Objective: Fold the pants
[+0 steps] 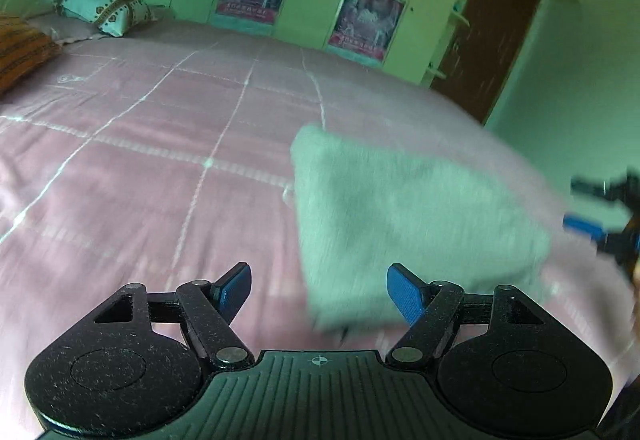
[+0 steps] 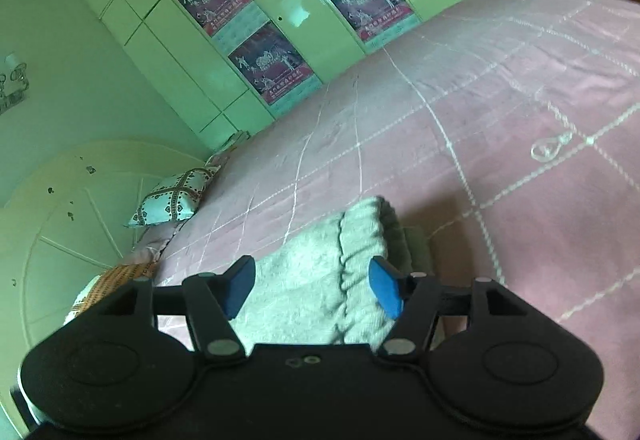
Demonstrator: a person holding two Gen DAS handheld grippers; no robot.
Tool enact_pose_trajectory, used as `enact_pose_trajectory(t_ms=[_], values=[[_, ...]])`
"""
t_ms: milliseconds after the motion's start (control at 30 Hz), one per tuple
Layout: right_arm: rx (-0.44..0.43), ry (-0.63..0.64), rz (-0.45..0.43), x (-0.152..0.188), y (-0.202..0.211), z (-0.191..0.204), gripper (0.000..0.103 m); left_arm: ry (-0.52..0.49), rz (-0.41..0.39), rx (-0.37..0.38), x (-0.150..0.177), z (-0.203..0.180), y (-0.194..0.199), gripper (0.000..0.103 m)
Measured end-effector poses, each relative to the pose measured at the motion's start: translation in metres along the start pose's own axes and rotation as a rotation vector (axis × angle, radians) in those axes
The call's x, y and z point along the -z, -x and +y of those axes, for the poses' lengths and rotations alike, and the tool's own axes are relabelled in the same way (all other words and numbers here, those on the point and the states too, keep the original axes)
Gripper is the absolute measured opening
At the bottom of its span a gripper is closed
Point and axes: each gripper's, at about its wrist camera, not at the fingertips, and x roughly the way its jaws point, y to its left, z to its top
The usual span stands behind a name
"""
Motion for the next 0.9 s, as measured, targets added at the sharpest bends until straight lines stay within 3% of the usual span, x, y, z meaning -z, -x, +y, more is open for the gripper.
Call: enact_pose_trajectory(t_ms=[100, 200, 267, 500, 633, 767, 900], values=[[0.018, -0.035, 0.024, 0.008, -0.001, -0.011, 0.057, -0.012, 0.073, -0.071, 0.013, 0.007, -0.01, 0.075], [0.028, -0.082, 0.047, 0.017, -0.002, -0.02, 0.057, 0.015, 0.08, -0.077, 0.007, 0.013, -0.023, 0.075], [0.036, -0.099, 0.051, 0.021, 0.0, -0.024, 0.057, 0.007, 0.086, -0.137, 0.003, 0.018, -0.03, 0.078], [0.059, -0.13, 0.039, 0.022, 0.017, -0.044, 0.057, -0.015, 0.079, -0.209, 0.01, 0.02, -0.004, 0.078], [0.058, -0.143, 0.056, 0.02, 0.013, -0.049, 0.059, 0.078, 0.014, -0.11, -0.01, 0.031, 0.007, 0.078], [0.043, -0.12, 0.085, 0.016, -0.003, -0.043, 0.061, 0.249, 0.029, 0.056, -0.037, 0.043, -0.025, 0.081], [0.066, -0.085, 0.085, 0.008, -0.014, -0.035, 0.062, 0.178, 0.065, 0.004, -0.051, 0.024, -0.053, 0.081]])
